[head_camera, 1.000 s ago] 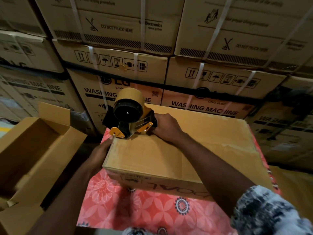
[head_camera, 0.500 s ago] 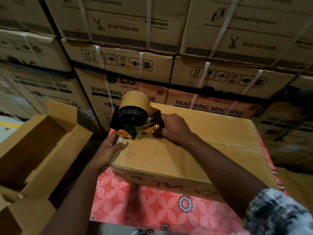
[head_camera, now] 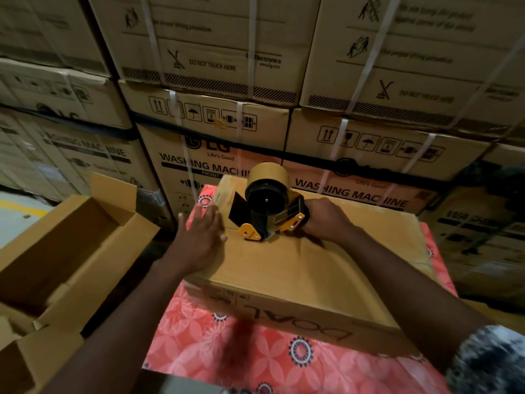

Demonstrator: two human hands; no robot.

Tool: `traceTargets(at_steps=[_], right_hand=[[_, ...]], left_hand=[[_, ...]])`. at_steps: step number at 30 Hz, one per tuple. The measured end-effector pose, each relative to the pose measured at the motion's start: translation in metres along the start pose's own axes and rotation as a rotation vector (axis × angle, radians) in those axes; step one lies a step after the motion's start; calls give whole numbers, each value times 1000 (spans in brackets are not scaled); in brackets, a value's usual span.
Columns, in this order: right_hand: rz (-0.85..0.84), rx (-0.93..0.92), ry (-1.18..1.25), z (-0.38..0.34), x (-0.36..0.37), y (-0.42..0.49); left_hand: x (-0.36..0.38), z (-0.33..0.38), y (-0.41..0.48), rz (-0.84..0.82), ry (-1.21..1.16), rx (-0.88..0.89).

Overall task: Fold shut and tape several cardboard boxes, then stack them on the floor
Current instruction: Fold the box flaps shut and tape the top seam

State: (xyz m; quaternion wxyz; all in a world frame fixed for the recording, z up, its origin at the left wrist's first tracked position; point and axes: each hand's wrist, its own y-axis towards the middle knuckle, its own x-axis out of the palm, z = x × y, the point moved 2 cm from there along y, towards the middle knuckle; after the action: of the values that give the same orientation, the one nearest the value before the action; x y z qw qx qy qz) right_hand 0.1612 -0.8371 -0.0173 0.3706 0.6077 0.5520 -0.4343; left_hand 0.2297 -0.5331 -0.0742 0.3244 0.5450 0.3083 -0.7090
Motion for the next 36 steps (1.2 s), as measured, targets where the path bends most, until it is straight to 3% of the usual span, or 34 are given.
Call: traceTargets(at_steps=[4, 12, 22, 27, 32, 36], right_hand=[[-35, -14, 29, -1, 4, 6], [-41, -26, 12, 14, 9, -3], [-60, 39, -50, 79, -37, -52], [-42, 39, -101, 81, -28, -53], [-25, 31, -127, 86, -22, -51], [0, 49, -149, 92, -16, -49]], left_hand=[[3, 30, 7, -16, 74, 125], [10, 30, 3, 64, 3, 119], [12, 31, 3, 55, 13, 63], [20, 64, 9, 44, -27, -46], [40, 122, 13, 13, -32, 118], [42, 130, 14, 6, -25, 126]])
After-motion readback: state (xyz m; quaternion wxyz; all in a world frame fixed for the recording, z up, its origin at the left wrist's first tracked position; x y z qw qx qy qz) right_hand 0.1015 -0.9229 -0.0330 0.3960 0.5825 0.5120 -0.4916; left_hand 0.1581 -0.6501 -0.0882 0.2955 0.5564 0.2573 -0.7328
